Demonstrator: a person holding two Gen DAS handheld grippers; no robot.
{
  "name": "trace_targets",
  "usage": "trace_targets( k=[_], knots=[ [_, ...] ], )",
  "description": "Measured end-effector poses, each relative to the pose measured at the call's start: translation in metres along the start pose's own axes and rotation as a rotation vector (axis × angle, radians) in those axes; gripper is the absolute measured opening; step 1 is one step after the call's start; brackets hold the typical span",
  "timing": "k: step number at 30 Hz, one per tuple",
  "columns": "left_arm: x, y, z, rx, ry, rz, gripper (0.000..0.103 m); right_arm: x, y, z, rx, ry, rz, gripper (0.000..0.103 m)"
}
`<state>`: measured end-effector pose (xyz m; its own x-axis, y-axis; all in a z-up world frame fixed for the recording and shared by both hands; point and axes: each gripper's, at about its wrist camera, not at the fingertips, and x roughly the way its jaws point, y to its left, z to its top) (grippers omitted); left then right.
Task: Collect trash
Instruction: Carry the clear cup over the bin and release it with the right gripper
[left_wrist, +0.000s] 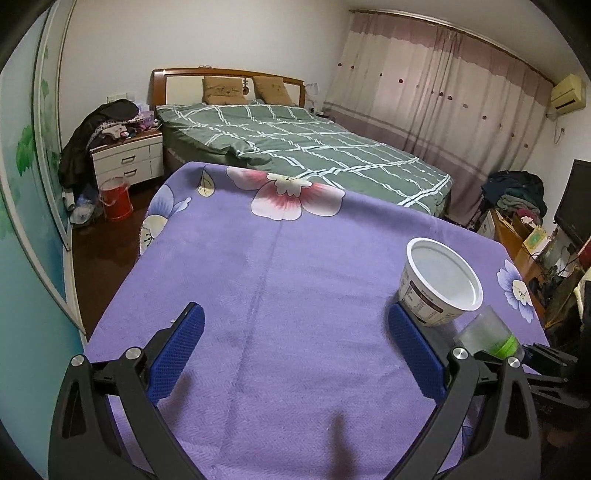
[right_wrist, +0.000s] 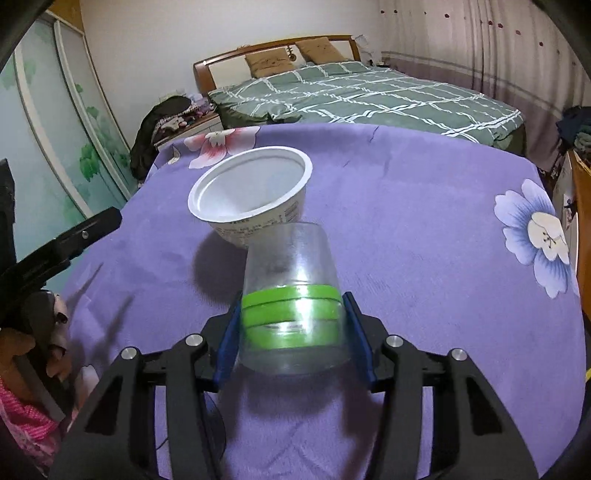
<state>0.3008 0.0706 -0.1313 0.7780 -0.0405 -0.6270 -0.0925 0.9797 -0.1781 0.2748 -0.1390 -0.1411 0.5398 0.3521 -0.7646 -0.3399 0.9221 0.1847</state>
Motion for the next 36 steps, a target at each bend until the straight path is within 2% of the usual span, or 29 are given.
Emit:
trace_targets(
  k=[6, 11, 18, 20, 26, 33, 35, 36],
  knots=[
    [0.001, 0.0, 0.0, -0.005, 0.004, -0.004, 0.098, -0.02, -0.015, -0.007, 0.082, -0.041, -0.036, 0.048],
    [0.003, -0.002, -0.001, -0.001, 0.017, -0.013, 0.098, -0.057, -0.038, -0.021, 0.182, -0.113, -0.088, 0.048],
    [0.001, -0.008, -0.003, 0.019, 0.011, -0.021, 0.098, -0.123, -0.088, -0.067, 0.354, -0.217, -0.143, 0.048],
    [0.0, -0.01, -0.004, 0.028, 0.01, -0.022, 0.098, -0.143, -0.105, -0.08, 0.398, -0.246, -0.191, 0.048],
    [-0.003, -0.014, -0.004, 0.043, 0.0, -0.019, 0.098, -0.193, -0.162, -0.113, 0.521, -0.303, -0.416, 0.048],
    [-0.006, -0.018, -0.005, 0.058, -0.007, -0.025, 0.098, -0.202, -0.203, -0.139, 0.612, -0.281, -0.544, 0.049],
    [-0.008, -0.02, -0.006, 0.068, -0.008, -0.032, 0.098, -0.202, -0.207, -0.144, 0.636, -0.292, -0.577, 0.057],
    [-0.009, -0.021, -0.007, 0.071, -0.008, -0.035, 0.098, -0.201, -0.206, -0.145, 0.64, -0.299, -0.581, 0.065]
  ],
)
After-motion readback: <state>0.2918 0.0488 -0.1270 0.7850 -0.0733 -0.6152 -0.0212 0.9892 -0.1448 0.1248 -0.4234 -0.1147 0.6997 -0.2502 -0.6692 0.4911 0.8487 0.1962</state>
